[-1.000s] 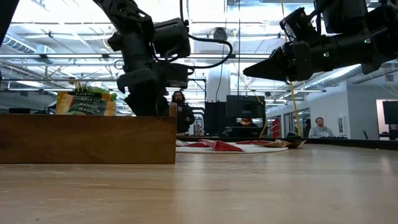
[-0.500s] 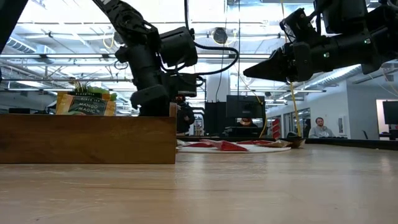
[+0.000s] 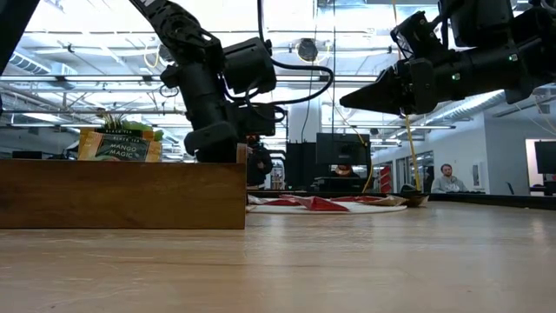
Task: Pick & Place Tea
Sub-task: Put the orange tea bag into the middle section of the wooden organizer
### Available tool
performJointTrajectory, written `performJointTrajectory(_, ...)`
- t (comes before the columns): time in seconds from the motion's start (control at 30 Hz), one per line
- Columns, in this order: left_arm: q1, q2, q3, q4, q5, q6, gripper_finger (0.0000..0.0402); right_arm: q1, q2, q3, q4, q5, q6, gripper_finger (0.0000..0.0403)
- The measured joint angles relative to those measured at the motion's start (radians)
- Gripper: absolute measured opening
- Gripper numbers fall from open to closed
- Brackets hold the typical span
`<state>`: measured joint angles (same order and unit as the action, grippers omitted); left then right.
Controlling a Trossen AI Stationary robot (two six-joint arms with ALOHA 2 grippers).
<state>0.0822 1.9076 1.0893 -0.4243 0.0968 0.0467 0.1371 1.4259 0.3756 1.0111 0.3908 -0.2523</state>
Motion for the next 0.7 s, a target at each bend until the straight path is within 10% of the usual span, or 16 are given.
performJointTrajectory(0.47,0.002,-0.034,-0.006,-0.017,-0.023,0.001,0.0013,0.0,0.0,0.0,0.001,0.0,-0.002,0.0061)
performJointTrajectory(0.7,-0.015,-0.152,-0.006,-0.024,-0.108,0.027,0.0004,0.0,0.0,-0.001,0.005,0.0,-0.001,0.0061)
